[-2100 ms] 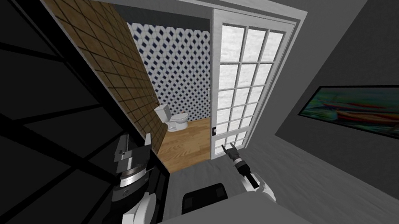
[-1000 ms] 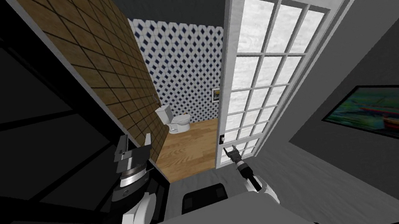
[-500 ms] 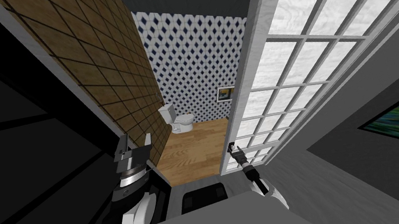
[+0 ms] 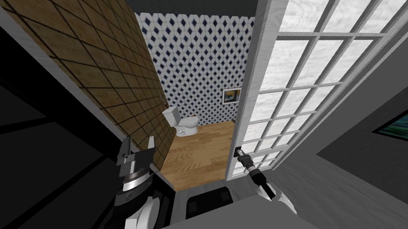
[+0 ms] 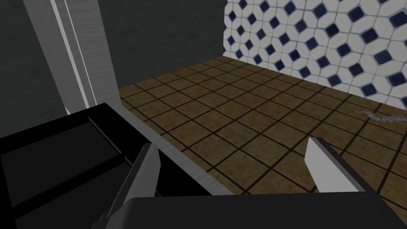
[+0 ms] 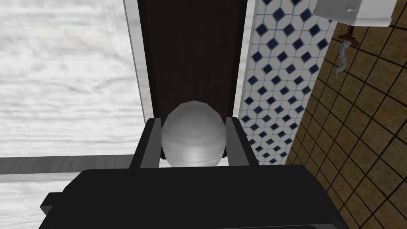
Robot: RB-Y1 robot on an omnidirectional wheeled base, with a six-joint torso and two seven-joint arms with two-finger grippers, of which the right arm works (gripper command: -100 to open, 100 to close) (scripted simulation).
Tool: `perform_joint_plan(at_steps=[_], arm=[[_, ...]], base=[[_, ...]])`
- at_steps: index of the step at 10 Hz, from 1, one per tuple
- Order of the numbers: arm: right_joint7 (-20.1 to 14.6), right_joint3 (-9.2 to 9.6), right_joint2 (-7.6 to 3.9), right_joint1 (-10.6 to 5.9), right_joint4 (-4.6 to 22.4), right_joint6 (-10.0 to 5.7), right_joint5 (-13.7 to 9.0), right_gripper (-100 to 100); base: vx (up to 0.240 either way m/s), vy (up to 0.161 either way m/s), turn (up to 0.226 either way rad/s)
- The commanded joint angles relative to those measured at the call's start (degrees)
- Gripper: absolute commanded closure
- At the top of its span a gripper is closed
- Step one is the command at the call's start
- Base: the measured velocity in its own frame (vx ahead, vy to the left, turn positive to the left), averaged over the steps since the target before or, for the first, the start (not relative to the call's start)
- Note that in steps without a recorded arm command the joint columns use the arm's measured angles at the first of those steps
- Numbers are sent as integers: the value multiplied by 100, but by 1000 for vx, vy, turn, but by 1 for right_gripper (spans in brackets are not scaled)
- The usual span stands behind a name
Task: Pull the door open
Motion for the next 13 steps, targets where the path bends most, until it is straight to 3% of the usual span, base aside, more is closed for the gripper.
perform_joint_plan(at_steps=[1, 3, 13], arm=[[-3, 4, 6, 2, -1, -9, 0, 100], [-3, 4, 6, 2, -1, -9, 0, 100], [-1402, 76, -26, 15, 4, 30, -402, 100]], base=[[-7, -2, 2], [0, 0, 0], [-30, -18, 62]])
